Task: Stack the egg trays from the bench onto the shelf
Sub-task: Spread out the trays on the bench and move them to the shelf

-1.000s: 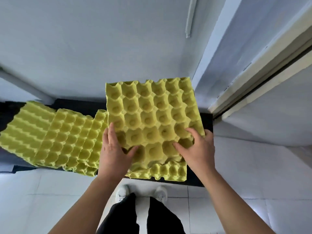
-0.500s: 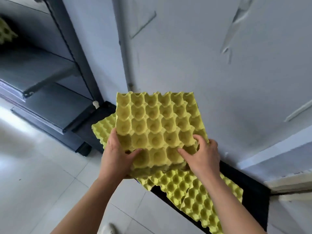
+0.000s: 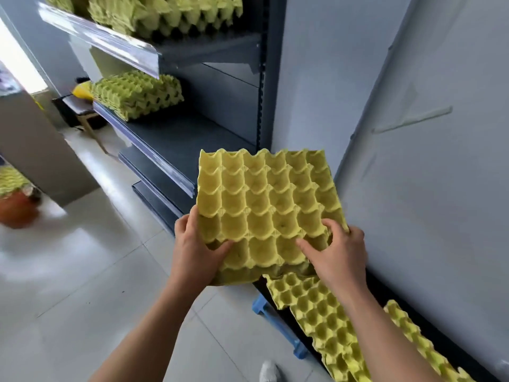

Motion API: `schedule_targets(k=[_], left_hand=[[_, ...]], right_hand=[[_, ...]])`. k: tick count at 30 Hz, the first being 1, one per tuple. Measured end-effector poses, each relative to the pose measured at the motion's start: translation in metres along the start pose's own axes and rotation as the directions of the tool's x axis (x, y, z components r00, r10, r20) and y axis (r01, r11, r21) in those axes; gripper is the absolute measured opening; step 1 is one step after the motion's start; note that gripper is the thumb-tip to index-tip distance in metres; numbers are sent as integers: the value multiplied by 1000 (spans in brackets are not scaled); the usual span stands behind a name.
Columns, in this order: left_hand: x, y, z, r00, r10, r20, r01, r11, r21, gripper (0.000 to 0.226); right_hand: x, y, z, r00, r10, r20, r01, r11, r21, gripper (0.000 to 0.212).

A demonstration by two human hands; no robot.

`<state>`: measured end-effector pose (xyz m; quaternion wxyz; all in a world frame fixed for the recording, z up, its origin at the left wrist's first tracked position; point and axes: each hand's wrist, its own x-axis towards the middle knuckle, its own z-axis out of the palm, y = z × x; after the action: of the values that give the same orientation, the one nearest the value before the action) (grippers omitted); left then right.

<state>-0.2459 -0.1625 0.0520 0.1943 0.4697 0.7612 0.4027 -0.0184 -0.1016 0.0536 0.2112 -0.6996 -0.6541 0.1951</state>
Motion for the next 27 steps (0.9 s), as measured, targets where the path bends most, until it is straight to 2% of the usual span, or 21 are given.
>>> schedule_targets(k=[14, 20, 27], left_hand=[[191, -111, -108, 950, -123, -288, 126, 992, -7, 73], [265, -176, -163, 942, -157, -295, 143, 987, -69, 68], [367, -239, -246, 970, -111, -215, 94, 992, -88, 74]], right_hand=[[128, -208, 144, 965, -244, 99, 241, 970, 42, 67], [156, -297, 211, 952, -283, 114, 280, 959, 44, 64], [173, -407, 279, 962, -272, 5, 271, 961, 47, 63]])
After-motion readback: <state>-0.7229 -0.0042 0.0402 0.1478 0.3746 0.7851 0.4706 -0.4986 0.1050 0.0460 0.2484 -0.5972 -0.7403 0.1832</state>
